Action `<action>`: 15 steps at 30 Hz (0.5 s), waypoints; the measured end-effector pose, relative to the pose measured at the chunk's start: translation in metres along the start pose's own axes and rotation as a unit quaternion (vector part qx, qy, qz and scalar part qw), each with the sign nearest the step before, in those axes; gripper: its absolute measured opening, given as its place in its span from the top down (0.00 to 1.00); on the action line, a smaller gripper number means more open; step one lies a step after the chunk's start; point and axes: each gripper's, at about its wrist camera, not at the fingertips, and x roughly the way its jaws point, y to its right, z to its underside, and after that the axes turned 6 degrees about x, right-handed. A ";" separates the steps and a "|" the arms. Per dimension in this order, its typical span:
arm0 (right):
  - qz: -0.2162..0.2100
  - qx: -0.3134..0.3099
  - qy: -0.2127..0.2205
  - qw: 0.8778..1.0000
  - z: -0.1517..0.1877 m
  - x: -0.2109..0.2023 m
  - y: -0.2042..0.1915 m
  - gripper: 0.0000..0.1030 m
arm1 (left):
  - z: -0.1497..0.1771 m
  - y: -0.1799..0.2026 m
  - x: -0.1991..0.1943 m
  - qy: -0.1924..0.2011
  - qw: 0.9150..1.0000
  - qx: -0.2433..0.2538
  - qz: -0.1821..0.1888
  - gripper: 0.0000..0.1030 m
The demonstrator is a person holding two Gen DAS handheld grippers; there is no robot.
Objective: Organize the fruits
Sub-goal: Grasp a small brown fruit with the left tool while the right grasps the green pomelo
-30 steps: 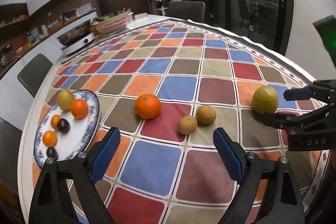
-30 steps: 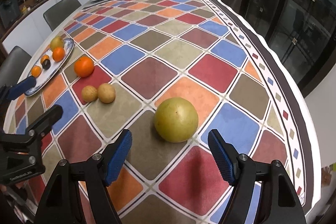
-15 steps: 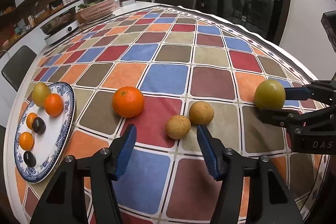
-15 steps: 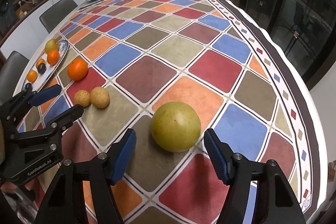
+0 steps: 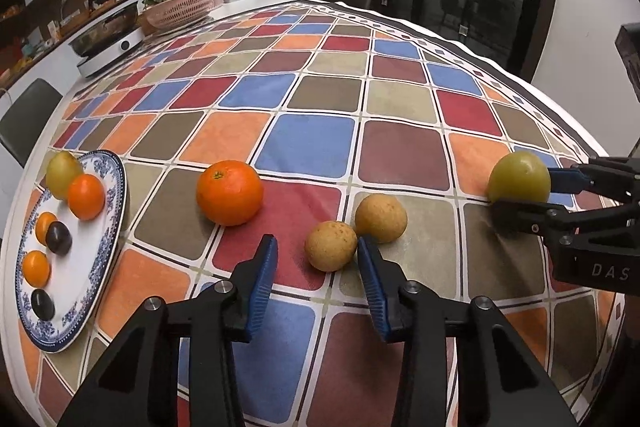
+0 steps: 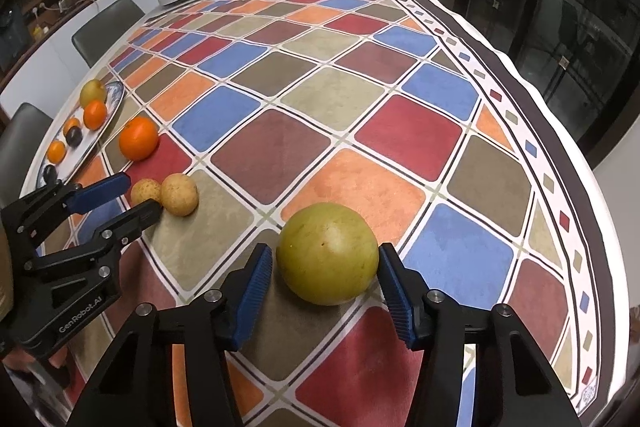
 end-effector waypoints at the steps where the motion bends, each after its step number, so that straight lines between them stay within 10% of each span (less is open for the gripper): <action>1: 0.000 0.001 0.000 1.000 0.000 0.001 0.000 0.49 | 0.000 0.000 0.001 -0.001 1.000 -0.001 0.001 0.62; 15: -0.012 0.002 0.000 1.000 0.002 -0.001 0.003 0.51 | -0.002 0.003 -0.007 0.003 1.000 -0.011 0.002 0.73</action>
